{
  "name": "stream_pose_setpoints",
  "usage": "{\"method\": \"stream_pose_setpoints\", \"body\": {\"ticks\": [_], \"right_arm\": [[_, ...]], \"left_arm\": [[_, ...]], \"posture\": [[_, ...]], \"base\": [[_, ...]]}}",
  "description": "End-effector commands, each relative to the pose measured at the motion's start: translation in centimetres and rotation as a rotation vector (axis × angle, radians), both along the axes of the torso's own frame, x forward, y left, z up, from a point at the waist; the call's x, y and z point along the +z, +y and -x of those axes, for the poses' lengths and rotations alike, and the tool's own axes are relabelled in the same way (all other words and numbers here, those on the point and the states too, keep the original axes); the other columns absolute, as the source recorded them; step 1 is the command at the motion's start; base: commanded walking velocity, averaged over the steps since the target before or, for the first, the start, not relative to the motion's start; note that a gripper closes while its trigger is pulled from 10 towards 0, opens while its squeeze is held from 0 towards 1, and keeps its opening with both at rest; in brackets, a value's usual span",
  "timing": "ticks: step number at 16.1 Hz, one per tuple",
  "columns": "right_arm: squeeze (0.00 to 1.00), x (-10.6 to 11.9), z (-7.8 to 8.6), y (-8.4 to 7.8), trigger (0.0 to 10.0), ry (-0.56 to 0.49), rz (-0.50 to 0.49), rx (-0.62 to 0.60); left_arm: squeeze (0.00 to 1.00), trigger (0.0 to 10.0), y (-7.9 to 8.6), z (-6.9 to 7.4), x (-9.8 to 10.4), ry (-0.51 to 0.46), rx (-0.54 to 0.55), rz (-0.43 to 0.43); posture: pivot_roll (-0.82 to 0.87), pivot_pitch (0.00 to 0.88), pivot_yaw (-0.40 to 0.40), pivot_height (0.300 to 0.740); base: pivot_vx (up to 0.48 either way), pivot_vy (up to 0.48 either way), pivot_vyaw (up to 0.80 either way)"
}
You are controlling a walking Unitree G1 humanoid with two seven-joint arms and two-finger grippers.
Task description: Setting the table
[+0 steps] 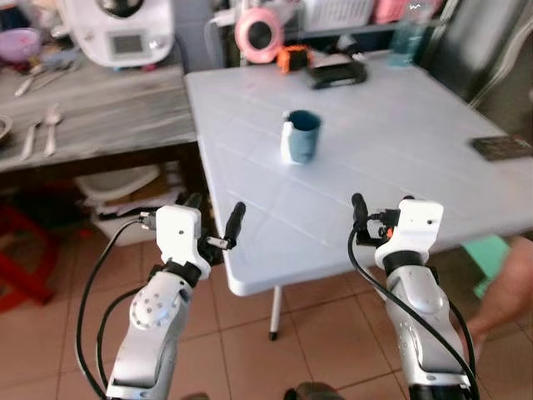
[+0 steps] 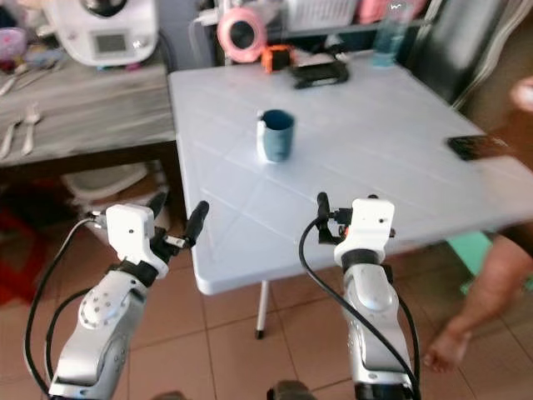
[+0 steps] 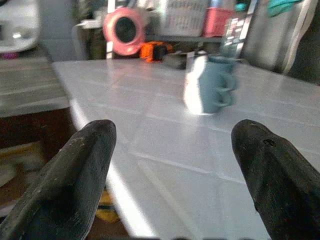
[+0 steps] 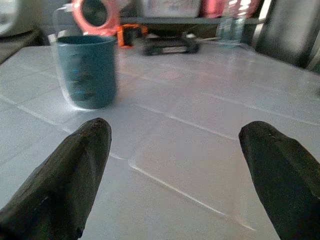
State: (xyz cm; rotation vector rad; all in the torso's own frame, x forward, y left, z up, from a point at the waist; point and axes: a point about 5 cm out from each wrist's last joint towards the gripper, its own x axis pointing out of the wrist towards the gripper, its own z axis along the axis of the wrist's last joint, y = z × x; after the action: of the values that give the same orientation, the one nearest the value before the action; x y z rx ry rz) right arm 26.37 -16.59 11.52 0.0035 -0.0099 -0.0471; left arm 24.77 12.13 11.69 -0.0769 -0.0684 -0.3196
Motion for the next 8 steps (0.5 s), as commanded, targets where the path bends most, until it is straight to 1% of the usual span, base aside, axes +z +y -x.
{"method": "stream_pose_setpoints", "body": {"ticks": [1, 5, 8], "right_arm": [[0.00, 0.57, -0.06, 0.51, 10.0, -0.019, -0.003, 0.015], [0.00, 0.60, -0.07, 0.41, 10.0, -0.019, 0.000, 0.011], [0.00, 0.76, -0.42, 0.24, 10.0, -0.023, 0.001, 0.004]], "left_arm": [[0.00, 10.0, 0.39, 0.14, 0.15, 0.000, 0.015, -0.008], [0.00, 10.0, 0.49, 0.35, 0.12, 0.006, 0.020, -0.017], [0.00, 10.0, 0.47, 0.57, 0.18, 0.006, 0.008, -0.018]], "posture": [[0.03, 0.016, 0.017, 0.740], [0.03, 0.030, 0.017, 0.740], [0.04, 0.037, 0.019, 0.740]], "base": [[0.000, 0.000, 0.00], [0.000, 0.000, 0.00], [0.000, 0.000, 0.00]]}}
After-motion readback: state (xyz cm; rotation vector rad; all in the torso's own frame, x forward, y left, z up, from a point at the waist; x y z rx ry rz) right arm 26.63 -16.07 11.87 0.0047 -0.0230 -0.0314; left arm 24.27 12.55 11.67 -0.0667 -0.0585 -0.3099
